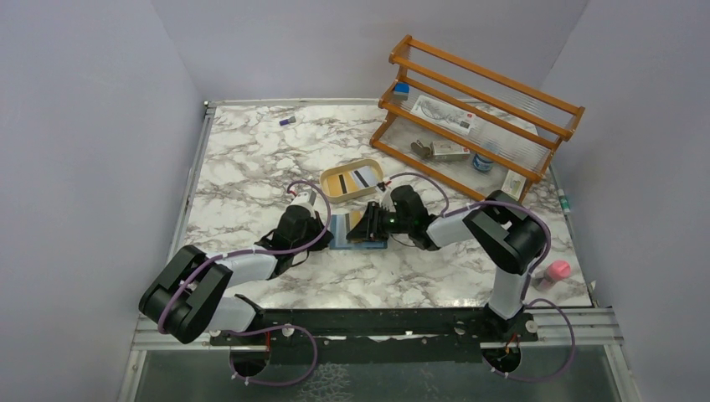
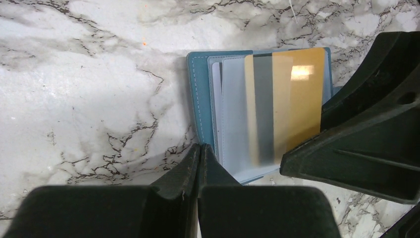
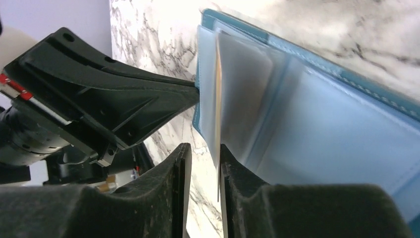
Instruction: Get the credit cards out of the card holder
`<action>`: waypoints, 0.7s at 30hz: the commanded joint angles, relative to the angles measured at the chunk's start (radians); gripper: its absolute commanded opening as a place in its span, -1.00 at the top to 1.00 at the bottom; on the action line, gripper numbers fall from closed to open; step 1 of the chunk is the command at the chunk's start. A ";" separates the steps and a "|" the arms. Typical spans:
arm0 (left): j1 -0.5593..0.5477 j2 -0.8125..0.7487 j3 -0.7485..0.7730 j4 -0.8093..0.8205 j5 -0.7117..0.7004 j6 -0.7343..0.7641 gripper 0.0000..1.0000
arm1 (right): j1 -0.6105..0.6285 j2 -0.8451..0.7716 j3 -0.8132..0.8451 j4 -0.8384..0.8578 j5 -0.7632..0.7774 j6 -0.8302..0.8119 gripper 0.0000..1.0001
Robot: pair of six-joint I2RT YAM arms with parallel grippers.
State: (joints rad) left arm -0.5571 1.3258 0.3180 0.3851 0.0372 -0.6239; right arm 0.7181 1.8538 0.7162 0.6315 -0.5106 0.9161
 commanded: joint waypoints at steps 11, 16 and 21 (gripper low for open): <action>0.010 0.002 -0.031 -0.072 0.022 0.024 1.00 | -0.052 -0.100 -0.043 -0.221 0.052 -0.130 0.72; 0.010 -0.001 -0.033 -0.071 0.026 0.025 1.00 | -0.068 -0.127 -0.029 -0.283 0.058 -0.171 0.99; 0.010 -0.012 -0.037 -0.070 0.030 0.024 1.00 | -0.077 -0.162 0.045 -0.419 0.077 -0.266 0.99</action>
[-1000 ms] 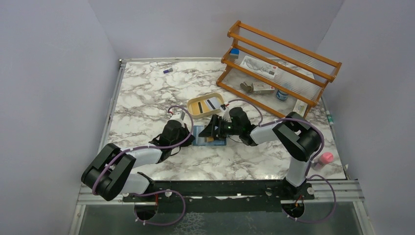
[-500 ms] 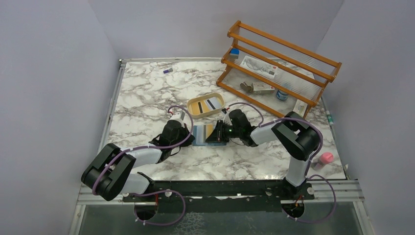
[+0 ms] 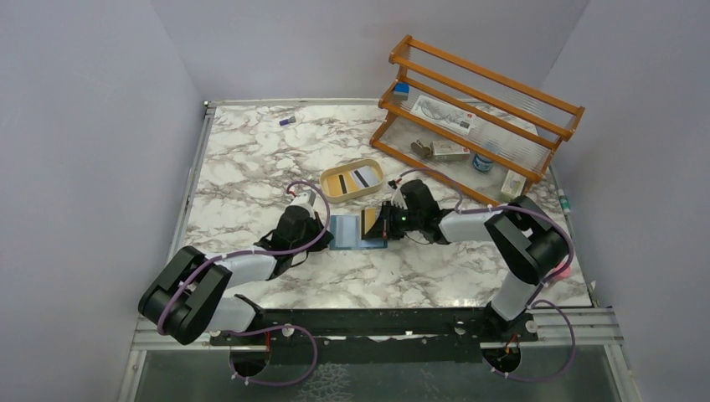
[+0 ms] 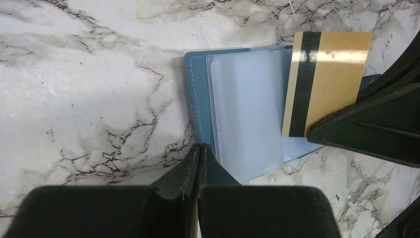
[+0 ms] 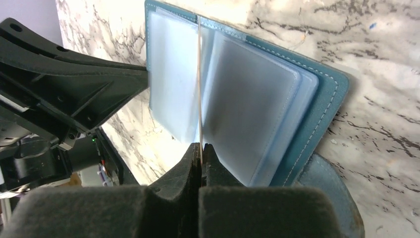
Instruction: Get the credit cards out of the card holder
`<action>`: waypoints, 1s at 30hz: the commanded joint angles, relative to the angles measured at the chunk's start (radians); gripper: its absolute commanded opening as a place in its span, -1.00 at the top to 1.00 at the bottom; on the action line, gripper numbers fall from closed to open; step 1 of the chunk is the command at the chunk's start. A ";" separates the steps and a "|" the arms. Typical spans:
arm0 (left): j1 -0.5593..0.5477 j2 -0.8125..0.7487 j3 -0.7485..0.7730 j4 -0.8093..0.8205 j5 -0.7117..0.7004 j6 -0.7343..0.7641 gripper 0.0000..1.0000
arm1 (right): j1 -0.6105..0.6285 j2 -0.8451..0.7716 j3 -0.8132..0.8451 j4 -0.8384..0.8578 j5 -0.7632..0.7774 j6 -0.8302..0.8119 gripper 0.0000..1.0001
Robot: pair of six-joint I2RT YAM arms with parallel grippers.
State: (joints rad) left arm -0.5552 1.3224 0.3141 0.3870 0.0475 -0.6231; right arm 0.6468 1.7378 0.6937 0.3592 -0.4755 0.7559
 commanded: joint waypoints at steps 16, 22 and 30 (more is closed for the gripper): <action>0.009 -0.035 -0.041 -0.064 0.042 0.016 1.00 | -0.010 0.237 0.759 -0.631 0.027 -0.394 0.99; 0.009 -0.059 -0.052 -0.064 0.048 0.011 1.00 | -0.012 0.346 0.905 -0.693 0.030 -0.421 0.99; 0.008 -0.072 -0.058 -0.065 0.052 0.010 1.00 | -0.012 0.424 0.980 -0.723 0.047 -0.450 0.99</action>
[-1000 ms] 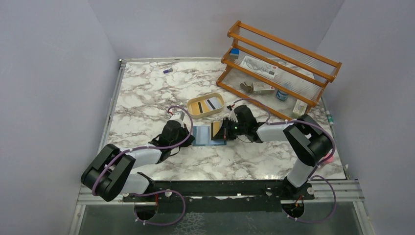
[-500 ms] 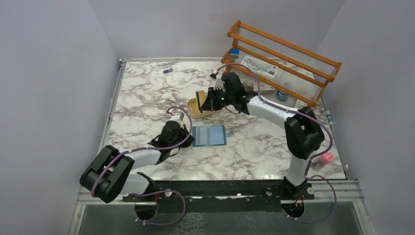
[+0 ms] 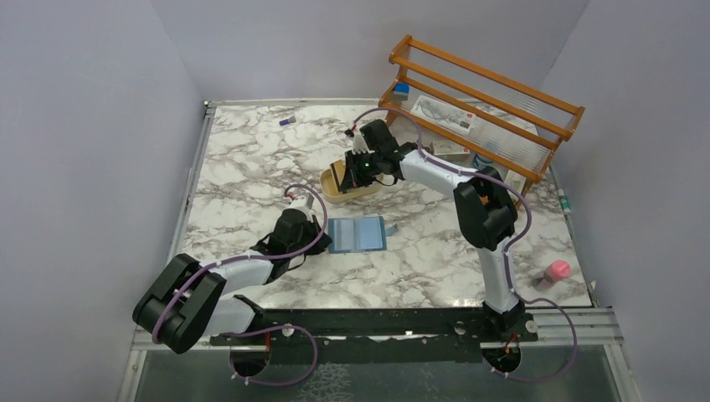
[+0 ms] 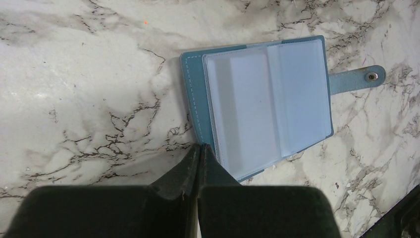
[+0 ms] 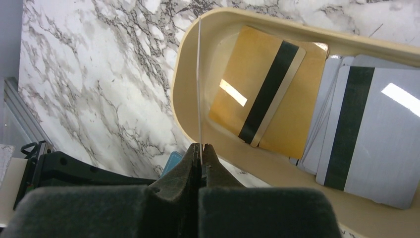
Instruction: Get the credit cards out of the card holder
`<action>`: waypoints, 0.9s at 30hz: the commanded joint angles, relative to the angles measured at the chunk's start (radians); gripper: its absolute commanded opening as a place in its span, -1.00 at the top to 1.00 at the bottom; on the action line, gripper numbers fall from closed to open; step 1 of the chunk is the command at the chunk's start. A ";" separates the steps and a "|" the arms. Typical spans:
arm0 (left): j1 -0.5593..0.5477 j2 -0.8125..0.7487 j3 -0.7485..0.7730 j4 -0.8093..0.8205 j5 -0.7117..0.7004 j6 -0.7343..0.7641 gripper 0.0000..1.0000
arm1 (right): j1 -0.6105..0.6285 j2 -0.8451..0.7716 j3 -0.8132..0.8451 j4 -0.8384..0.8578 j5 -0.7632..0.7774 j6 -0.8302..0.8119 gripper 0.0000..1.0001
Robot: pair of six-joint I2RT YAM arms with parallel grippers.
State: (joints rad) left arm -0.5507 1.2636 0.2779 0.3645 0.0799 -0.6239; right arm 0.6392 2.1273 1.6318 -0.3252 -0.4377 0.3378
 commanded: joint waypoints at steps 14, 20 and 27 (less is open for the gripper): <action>0.004 -0.008 -0.020 -0.041 0.020 0.010 1.00 | -0.004 0.110 0.108 -0.072 -0.018 -0.073 0.99; 0.004 0.002 -0.015 -0.041 0.020 0.011 1.00 | -0.004 0.146 0.159 -0.104 -0.031 -0.090 0.77; 0.005 0.003 -0.014 -0.042 0.018 0.010 1.00 | -0.004 0.140 0.190 -0.140 0.013 -0.126 0.33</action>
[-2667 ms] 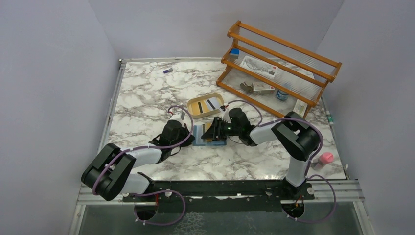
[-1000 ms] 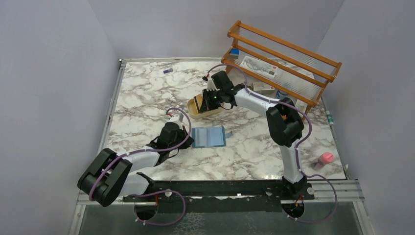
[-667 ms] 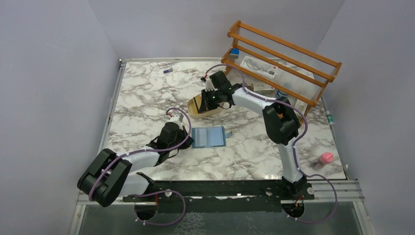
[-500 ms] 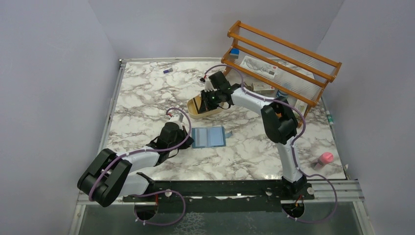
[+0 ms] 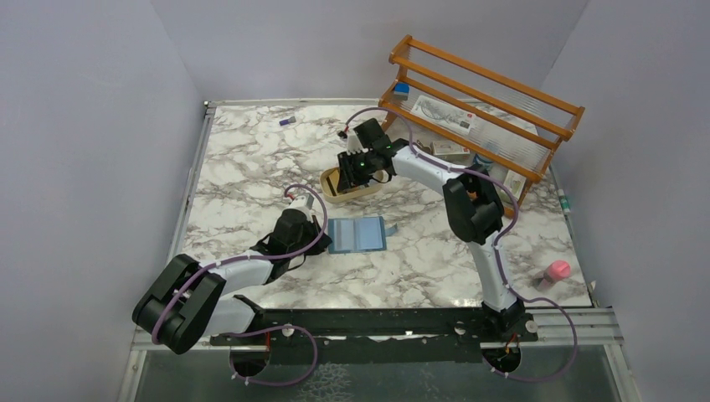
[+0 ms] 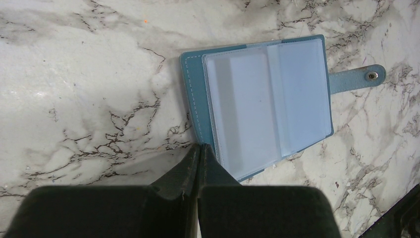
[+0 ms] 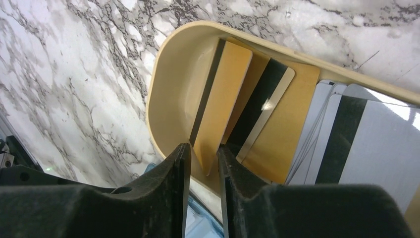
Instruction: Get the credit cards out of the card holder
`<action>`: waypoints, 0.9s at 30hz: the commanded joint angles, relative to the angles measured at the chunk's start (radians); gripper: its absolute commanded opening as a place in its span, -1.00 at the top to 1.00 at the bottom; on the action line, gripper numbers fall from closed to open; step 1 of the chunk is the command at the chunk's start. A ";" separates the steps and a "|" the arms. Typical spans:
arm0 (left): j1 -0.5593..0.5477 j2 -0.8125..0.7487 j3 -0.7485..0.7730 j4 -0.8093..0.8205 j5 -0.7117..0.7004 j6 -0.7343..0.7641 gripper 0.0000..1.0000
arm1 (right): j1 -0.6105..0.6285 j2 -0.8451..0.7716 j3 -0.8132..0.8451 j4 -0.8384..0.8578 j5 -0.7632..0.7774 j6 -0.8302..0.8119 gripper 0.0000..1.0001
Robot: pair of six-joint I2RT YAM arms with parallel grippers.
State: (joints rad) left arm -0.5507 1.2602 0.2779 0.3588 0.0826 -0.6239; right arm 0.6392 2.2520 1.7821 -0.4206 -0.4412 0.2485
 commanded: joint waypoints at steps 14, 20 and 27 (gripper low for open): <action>0.004 -0.002 0.001 -0.054 0.014 -0.001 1.00 | -0.006 -0.193 -0.002 -0.038 0.396 -0.111 -0.34; 0.004 -0.087 0.038 -0.148 0.002 0.003 1.00 | -0.007 -0.459 -0.319 0.155 0.195 -0.029 -0.49; 0.003 -0.178 0.108 -0.252 0.005 -0.006 1.00 | 0.032 -0.590 -0.683 0.397 -0.030 0.175 -0.46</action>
State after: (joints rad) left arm -0.5507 1.1225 0.3218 0.1802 0.0822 -0.6277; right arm 0.6350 1.6485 1.2564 -0.1757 -0.3275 0.2787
